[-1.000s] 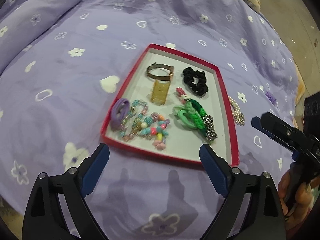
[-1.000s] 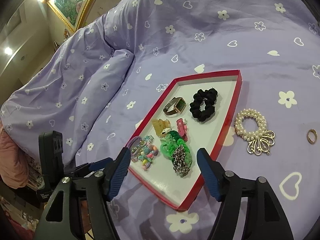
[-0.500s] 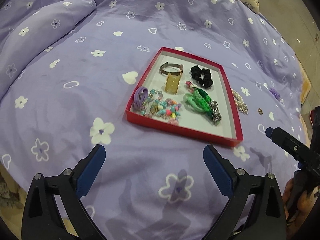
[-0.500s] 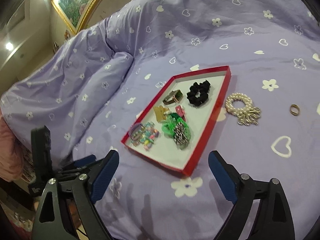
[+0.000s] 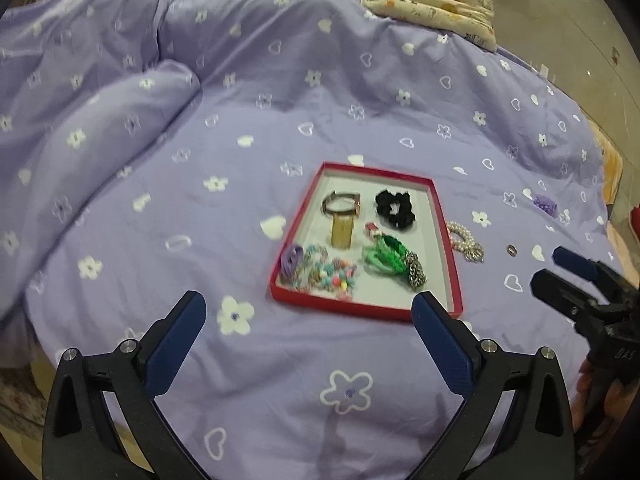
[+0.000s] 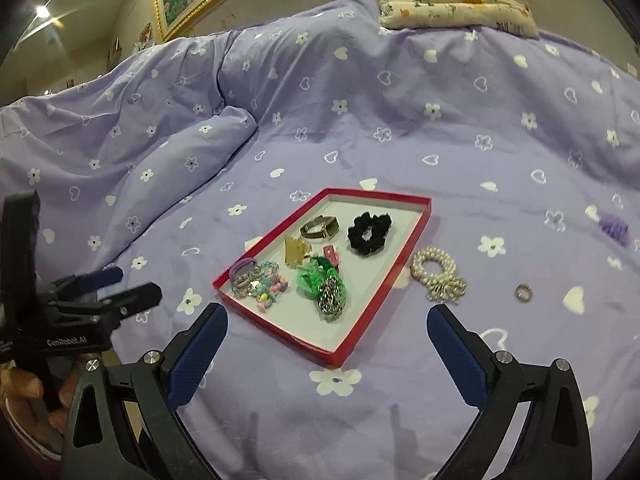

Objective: Organize jewelry

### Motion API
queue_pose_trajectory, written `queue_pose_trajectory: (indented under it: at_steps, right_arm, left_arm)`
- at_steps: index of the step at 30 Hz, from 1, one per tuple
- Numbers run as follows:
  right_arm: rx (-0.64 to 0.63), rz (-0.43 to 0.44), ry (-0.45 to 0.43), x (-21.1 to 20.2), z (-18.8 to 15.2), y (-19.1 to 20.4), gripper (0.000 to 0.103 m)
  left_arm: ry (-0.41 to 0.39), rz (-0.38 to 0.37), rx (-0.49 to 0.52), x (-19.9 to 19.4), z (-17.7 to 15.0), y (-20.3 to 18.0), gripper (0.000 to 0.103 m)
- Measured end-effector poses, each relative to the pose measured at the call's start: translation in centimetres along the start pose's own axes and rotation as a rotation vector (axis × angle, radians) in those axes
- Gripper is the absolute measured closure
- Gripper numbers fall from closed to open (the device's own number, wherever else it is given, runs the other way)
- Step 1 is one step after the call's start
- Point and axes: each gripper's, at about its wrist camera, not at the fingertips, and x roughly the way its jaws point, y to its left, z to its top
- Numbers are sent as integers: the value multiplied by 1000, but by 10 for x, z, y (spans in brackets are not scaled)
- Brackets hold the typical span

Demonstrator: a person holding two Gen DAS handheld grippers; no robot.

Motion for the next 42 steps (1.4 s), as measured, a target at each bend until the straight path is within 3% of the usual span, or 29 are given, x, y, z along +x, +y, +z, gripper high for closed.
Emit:
queue_pose_trajectory:
  at_steps: [4,9,22,42]
  right_arm:
    - [-4,-10,-4,-5,7,2,0]
    - [-7,-19,0,8,-8,0,0]
    - [17,-10,-2,38,-48,-5,0]
    - [27,14,-31,30,-51,-3,0]
  left_arm:
    - [-22,65,40,5,-4,-7,0]
    - [-39,95,34,17,-19,-7,0]
    - [-30,77,-1,29,-47,-11,0]
    - [-83,72,10,15,-52,-16,0]
